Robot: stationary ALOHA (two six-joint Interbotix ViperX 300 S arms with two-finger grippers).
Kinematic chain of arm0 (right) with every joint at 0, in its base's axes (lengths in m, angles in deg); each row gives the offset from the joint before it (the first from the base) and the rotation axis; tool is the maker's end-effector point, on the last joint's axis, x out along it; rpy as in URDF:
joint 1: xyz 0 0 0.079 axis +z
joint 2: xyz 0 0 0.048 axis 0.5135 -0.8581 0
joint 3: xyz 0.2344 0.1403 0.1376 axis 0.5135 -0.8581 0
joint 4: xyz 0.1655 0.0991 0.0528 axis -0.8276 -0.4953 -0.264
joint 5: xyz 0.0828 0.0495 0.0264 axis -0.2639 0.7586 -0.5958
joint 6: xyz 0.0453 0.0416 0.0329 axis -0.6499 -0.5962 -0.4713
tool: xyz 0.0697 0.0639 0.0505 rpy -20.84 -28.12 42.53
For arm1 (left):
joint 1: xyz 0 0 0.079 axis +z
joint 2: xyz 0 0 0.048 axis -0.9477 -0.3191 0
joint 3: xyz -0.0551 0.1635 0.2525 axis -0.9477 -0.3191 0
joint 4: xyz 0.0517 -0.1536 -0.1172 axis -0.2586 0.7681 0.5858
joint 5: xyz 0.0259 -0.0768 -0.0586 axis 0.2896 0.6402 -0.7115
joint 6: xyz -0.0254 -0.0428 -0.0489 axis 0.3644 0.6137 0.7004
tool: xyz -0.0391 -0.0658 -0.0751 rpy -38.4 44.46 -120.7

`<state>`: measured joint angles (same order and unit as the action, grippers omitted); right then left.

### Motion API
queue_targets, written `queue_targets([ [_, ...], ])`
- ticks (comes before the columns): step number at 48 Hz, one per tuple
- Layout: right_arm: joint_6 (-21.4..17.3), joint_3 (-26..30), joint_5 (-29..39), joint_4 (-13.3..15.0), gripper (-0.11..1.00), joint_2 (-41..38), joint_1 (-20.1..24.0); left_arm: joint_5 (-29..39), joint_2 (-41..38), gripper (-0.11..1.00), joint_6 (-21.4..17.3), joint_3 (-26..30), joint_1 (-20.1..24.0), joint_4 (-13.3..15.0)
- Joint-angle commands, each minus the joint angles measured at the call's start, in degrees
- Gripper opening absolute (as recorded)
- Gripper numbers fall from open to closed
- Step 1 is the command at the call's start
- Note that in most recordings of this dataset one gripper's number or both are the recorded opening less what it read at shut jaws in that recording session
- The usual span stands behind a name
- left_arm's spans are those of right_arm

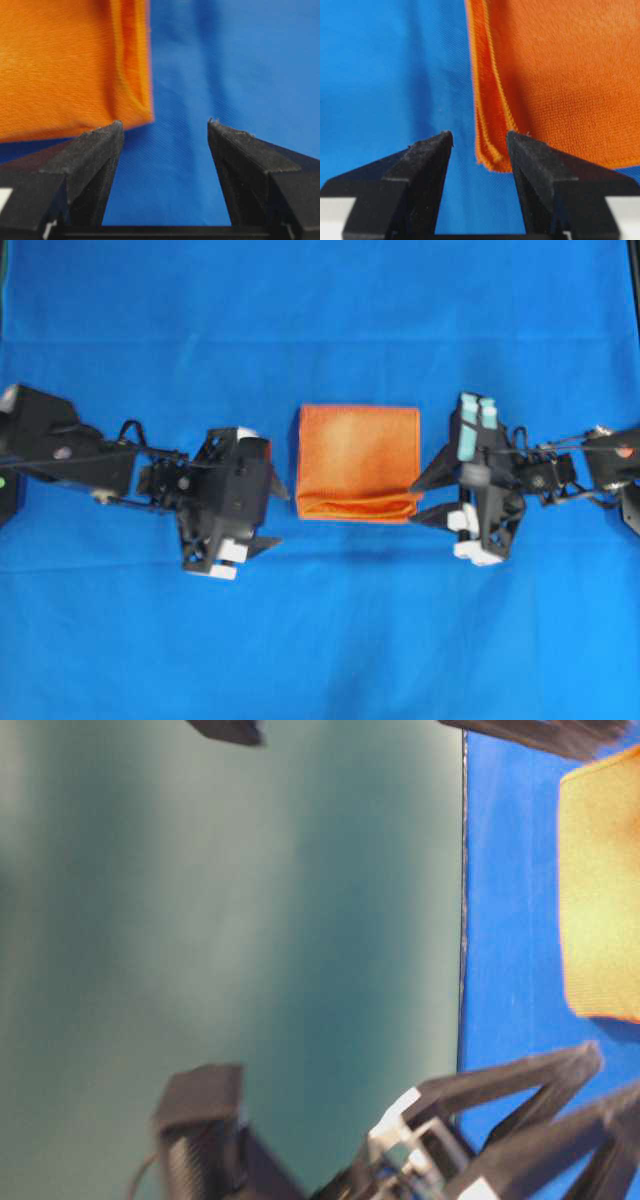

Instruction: Fold the orange towel.

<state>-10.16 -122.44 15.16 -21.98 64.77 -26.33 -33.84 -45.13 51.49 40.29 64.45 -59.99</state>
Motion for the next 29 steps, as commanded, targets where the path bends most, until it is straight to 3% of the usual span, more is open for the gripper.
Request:
queue_targets([
  [1,0.26,0.70,2.81,0.00,0.54,5.27,0.18,2.29,5.10,0.61,0.18,-0.09,-0.09,0.00],
  [23,0.97,-3.43,13.27,5.10,0.54,32.87,-1.05,0.88,33.66,0.61,0.00,-13.45,3.52,0.00],
  [29,0.97,-4.48,16.88,7.65,0.54,38.94,-1.23,0.79,41.92,0.61,0.00,-17.31,5.54,0.00],
])
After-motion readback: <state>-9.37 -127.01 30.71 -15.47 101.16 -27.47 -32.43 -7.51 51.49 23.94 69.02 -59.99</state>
